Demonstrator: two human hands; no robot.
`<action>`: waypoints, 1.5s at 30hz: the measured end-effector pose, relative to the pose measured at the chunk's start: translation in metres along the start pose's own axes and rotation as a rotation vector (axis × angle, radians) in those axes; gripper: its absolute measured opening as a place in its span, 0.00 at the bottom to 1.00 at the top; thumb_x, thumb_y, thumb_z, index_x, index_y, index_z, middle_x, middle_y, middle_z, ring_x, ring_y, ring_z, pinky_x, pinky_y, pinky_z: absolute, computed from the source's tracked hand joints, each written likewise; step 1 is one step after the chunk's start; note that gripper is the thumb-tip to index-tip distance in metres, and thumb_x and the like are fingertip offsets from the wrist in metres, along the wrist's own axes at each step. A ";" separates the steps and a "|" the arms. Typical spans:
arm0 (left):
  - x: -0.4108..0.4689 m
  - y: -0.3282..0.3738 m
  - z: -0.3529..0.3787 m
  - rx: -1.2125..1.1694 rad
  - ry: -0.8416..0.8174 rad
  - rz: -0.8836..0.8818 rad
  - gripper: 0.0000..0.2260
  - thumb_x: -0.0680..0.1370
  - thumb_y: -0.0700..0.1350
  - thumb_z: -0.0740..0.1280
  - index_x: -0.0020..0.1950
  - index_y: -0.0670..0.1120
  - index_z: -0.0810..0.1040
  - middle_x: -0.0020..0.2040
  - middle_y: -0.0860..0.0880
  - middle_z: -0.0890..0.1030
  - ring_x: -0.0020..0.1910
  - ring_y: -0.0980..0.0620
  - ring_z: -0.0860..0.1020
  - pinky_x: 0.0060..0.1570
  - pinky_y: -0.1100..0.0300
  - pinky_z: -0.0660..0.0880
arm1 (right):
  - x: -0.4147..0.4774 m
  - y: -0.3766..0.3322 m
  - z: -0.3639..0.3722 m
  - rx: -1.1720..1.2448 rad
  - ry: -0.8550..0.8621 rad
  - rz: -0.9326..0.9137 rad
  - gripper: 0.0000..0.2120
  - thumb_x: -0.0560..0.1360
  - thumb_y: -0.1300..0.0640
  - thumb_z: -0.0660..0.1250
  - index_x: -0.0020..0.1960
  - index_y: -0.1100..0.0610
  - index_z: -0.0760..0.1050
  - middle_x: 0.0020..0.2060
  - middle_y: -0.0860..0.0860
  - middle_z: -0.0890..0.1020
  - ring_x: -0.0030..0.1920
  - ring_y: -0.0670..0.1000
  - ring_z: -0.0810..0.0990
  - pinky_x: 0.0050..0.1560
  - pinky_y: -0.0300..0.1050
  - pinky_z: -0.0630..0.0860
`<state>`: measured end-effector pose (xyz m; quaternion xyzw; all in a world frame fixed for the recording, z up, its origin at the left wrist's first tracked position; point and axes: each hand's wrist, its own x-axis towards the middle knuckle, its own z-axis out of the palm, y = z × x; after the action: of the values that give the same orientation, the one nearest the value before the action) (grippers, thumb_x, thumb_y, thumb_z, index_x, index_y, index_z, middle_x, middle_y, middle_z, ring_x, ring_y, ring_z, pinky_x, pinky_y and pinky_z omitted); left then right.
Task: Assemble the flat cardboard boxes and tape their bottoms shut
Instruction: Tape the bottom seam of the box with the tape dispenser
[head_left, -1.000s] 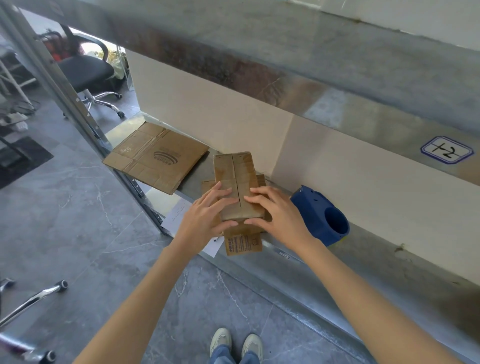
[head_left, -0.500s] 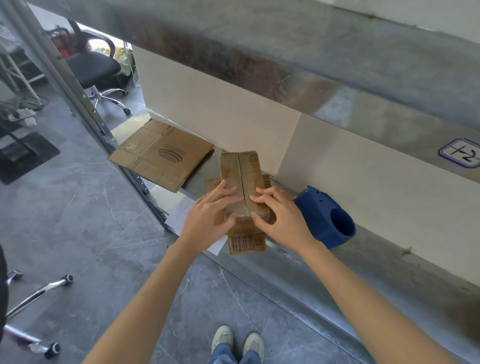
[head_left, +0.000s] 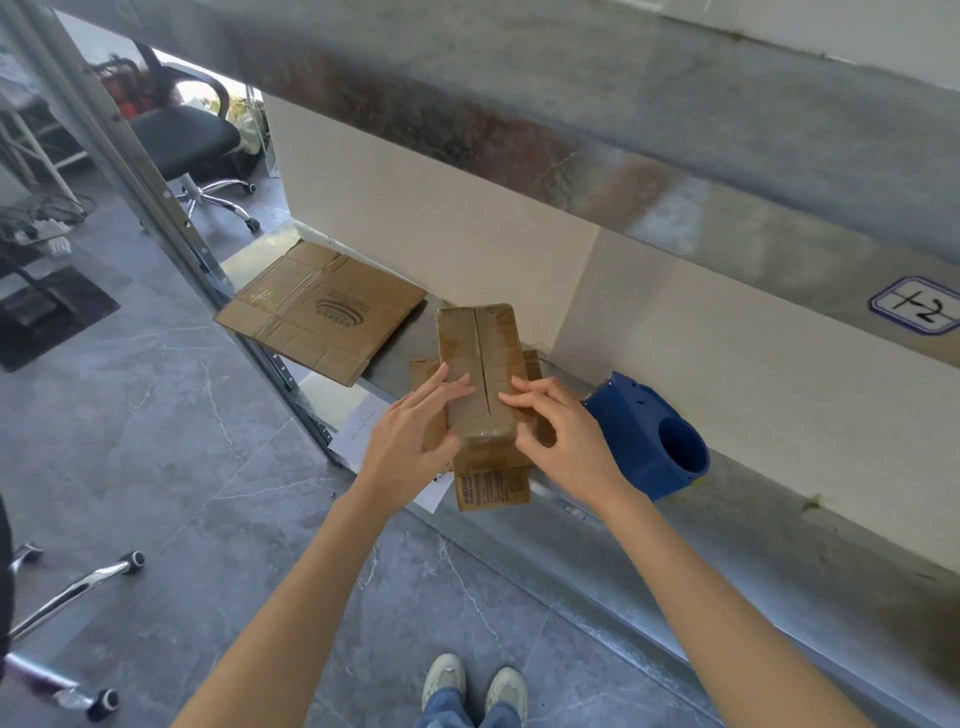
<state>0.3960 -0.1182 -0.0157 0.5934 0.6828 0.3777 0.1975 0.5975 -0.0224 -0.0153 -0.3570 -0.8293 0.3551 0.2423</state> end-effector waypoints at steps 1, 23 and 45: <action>0.000 0.001 0.000 0.003 0.010 0.018 0.23 0.71 0.50 0.59 0.65 0.56 0.77 0.71 0.63 0.71 0.71 0.69 0.64 0.54 0.51 0.76 | 0.000 0.000 0.000 -0.004 0.006 0.002 0.15 0.77 0.57 0.65 0.63 0.49 0.79 0.62 0.39 0.75 0.65 0.42 0.72 0.63 0.46 0.73; 0.005 -0.008 0.002 -0.148 -0.074 -0.014 0.24 0.74 0.33 0.61 0.65 0.54 0.78 0.71 0.61 0.72 0.76 0.66 0.57 0.62 0.70 0.66 | 0.010 0.004 -0.023 0.008 -0.177 0.036 0.24 0.77 0.69 0.63 0.65 0.46 0.78 0.63 0.34 0.72 0.65 0.36 0.69 0.63 0.37 0.73; 0.002 -0.003 0.010 -0.136 0.062 0.024 0.19 0.77 0.37 0.68 0.59 0.60 0.78 0.66 0.60 0.77 0.74 0.63 0.64 0.58 0.64 0.74 | 0.008 -0.003 -0.014 -0.130 -0.106 0.036 0.21 0.73 0.34 0.66 0.63 0.41 0.75 0.63 0.34 0.72 0.64 0.40 0.72 0.61 0.50 0.75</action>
<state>0.4008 -0.1132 -0.0241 0.5747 0.6542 0.4439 0.2114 0.6010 -0.0118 -0.0031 -0.3675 -0.8556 0.3233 0.1682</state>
